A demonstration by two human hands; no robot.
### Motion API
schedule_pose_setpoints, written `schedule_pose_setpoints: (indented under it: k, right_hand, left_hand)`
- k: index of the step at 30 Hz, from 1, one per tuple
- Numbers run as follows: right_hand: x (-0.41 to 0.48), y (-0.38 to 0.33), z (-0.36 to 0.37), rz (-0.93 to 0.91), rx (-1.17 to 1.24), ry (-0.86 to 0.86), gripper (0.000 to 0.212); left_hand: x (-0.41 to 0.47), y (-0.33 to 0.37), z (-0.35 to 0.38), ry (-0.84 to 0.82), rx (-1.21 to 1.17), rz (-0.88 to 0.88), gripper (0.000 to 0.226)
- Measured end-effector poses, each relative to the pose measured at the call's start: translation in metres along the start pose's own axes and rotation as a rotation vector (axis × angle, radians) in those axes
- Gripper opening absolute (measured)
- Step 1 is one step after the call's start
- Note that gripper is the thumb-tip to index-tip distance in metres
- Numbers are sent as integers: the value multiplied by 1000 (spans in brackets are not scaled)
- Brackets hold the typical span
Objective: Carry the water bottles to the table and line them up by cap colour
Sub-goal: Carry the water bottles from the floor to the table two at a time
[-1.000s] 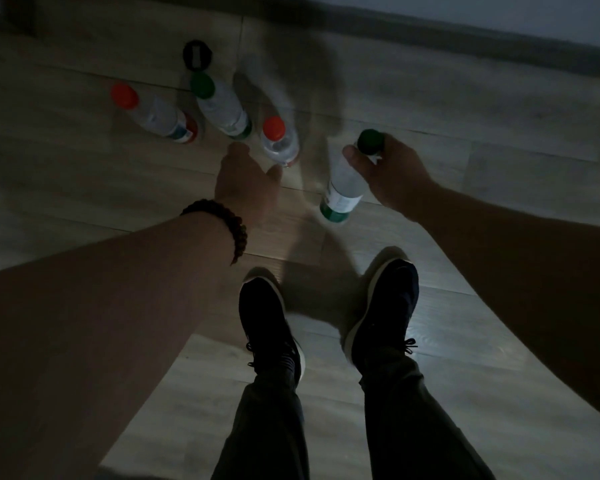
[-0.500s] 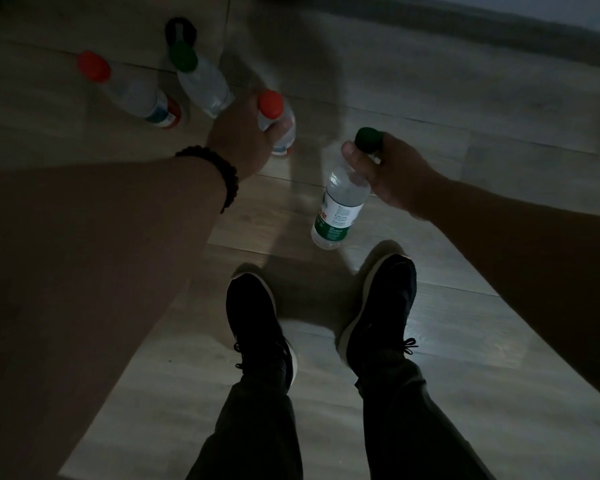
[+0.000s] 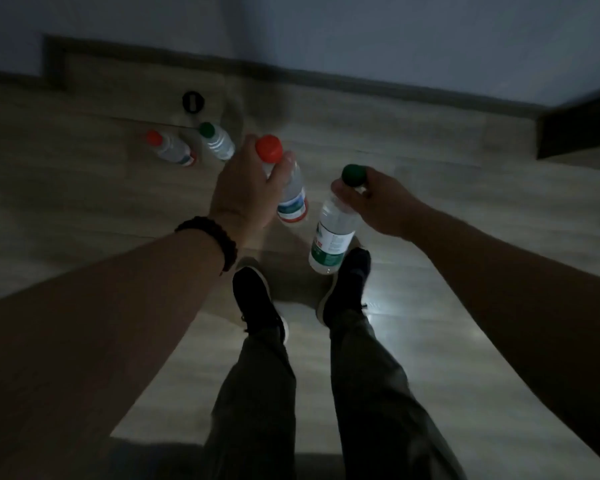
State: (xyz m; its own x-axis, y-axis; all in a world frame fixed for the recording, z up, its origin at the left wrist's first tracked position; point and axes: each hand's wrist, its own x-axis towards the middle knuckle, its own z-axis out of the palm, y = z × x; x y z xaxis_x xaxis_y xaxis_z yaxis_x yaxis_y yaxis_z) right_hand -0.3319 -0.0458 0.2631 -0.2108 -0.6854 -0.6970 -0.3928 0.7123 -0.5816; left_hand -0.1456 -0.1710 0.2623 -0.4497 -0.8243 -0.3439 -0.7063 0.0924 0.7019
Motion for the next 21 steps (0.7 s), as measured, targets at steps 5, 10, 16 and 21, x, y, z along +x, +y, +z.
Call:
schedule_pose_setpoints:
  k: [5, 10, 16, 21]
  right_hand:
    - [-126, -66, -60, 14, -18, 46, 58]
    - [-246, -118, -115, 22, 84, 172, 49]
    - [-367, -131, -167, 45, 271, 405, 48]
    - [-438, -107, -207, 45, 287, 568, 37]
  left_hand:
    - [-62, 120, -80, -75, 8, 81, 42]
    - [-117, 221, -151, -67, 158, 222, 45]
    - [-155, 333, -189, -152, 284, 466, 49]
    - [-172, 426, -157, -281, 381, 701, 53]
